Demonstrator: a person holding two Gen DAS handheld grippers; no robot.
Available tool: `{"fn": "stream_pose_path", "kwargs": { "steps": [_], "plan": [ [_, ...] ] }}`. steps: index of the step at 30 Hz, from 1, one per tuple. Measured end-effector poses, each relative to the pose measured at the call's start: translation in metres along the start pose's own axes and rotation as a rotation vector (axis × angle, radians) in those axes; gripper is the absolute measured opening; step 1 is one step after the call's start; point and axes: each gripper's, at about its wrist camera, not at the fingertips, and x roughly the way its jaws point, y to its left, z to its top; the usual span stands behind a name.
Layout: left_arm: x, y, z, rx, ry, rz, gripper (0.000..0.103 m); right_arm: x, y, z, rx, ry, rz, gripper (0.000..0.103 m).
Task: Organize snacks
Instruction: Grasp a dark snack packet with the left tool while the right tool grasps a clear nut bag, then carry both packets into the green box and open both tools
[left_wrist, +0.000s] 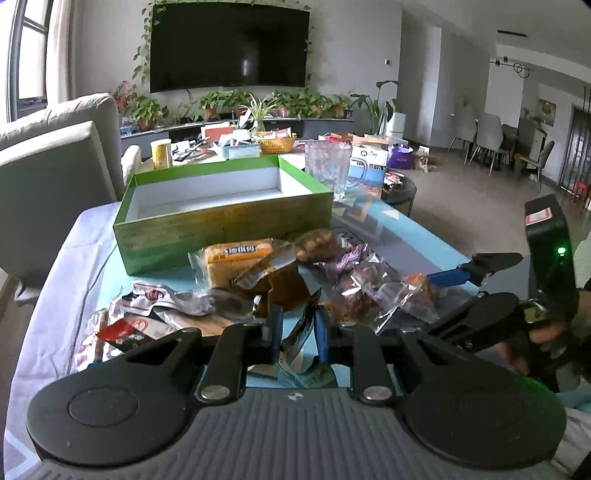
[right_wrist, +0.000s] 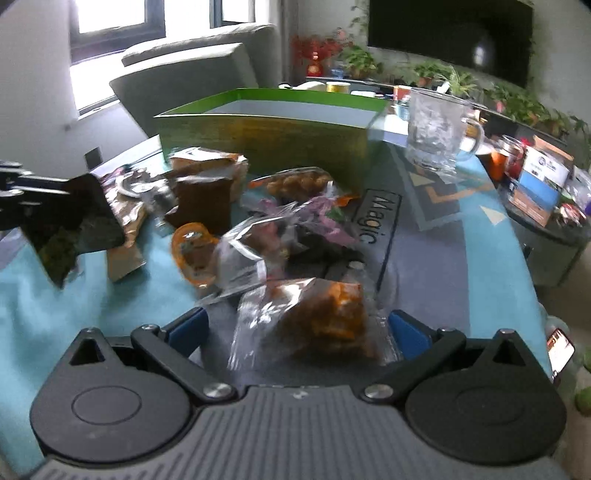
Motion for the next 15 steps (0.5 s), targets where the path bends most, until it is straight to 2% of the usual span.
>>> {"fn": "stream_pose_path", "kwargs": {
  "steps": [2,7,9,15],
  "plan": [
    [0.0,0.0,0.001,0.002,-0.001,0.007,0.017,0.0,-0.004,-0.001,0.018,-0.013,-0.031,0.075],
    [-0.002,0.002,-0.001,-0.019,0.002,0.019,0.017,-0.011,-0.011,-0.002,0.024,-0.041,-0.02,0.075],
    [-0.006,0.001,-0.002,-0.019,-0.012,0.022,0.017,-0.019,-0.011,-0.003,0.029,-0.049,0.003,0.064],
    [-0.026,-0.001,-0.001,-0.014,-0.06,0.037,0.017,-0.043,-0.002,-0.007,0.026,-0.088,-0.007,0.064]
  ]
}}
